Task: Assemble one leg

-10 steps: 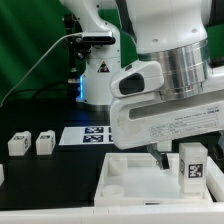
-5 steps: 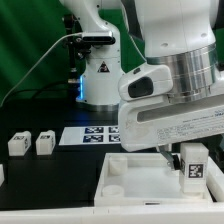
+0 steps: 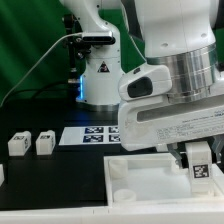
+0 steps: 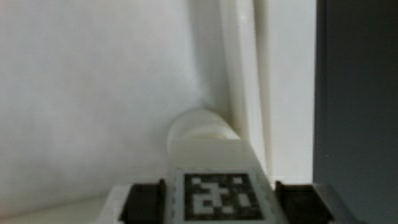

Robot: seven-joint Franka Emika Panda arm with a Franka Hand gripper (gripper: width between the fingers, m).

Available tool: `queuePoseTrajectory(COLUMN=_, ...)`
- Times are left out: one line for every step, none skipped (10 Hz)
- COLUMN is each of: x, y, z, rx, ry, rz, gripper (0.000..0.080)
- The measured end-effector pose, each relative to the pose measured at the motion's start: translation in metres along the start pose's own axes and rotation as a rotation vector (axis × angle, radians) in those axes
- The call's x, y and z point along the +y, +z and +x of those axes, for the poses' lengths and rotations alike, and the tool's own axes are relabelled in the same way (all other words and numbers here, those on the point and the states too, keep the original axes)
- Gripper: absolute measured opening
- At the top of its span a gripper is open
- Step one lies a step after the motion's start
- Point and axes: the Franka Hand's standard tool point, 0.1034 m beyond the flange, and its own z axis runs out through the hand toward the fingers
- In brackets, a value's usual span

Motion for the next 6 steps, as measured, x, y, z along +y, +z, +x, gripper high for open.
queuePoseTrajectory(x=0.0, y=0.0, z=0.0, rx=0.0, ry=-0.003, rz=0.0, gripper=0.0291)
queuePoseTrajectory(x=-0.003, y=0.0, z=0.0, rx=0.001, ry=0.093, rz=0.003, gripper=0.0291)
queuePoseTrajectory(x=-0.006, y=0.001, z=0.001, rx=0.003, ry=0.243, rz=0.003, gripper=0.0291)
queuePoseTrajectory(x=-0.007, y=0.002, z=0.002, rx=0.009, ry=0.424, rz=0.016, gripper=0.0292)
queuePoseTrajectory(x=-0.009, y=0.002, z=0.003, rx=0.019, ry=0.583, rz=0.04, gripper=0.0292)
queuePoseTrajectory(x=-0.011, y=0.003, z=0.004, rx=0.033, ry=0.732, rz=0.067, gripper=0.0292)
